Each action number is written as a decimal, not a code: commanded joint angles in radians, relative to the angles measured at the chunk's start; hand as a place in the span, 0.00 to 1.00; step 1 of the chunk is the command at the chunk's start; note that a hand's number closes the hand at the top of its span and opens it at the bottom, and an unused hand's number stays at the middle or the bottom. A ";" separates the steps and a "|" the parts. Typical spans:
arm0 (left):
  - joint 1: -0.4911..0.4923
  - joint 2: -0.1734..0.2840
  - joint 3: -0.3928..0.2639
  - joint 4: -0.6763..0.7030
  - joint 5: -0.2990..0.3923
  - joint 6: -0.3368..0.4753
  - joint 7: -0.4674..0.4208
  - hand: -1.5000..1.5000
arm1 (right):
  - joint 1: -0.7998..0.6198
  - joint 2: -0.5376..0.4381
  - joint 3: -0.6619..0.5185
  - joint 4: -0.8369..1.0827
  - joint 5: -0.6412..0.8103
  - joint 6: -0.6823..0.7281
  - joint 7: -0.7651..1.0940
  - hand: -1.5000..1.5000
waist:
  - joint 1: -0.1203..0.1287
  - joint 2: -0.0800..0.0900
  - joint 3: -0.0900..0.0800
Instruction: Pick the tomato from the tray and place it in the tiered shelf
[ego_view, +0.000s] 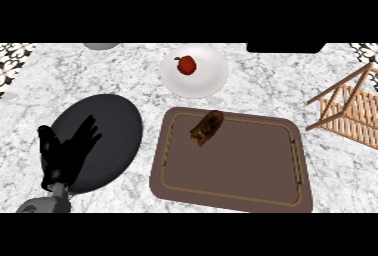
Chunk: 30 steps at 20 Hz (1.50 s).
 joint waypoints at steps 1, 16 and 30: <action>-0.019 -0.003 0.006 0.046 0.015 -0.029 0.014 0.50 | -0.107 0.019 0.094 0.122 0.087 -0.057 -0.073 1.00 | 0.001 0.005 -0.003; 0.002 -0.031 0.014 0.070 -0.009 -0.024 -0.020 0.50 | -0.230 0.017 0.116 0.373 0.166 -0.049 -0.298 1.00 | -0.016 0.001 -0.003; 0.042 -0.024 0.013 0.031 -0.022 -0.027 -0.017 0.50 | -0.401 0.020 -0.076 0.514 -0.013 -0.080 -0.109 0.00 | -0.020 -0.005 -0.004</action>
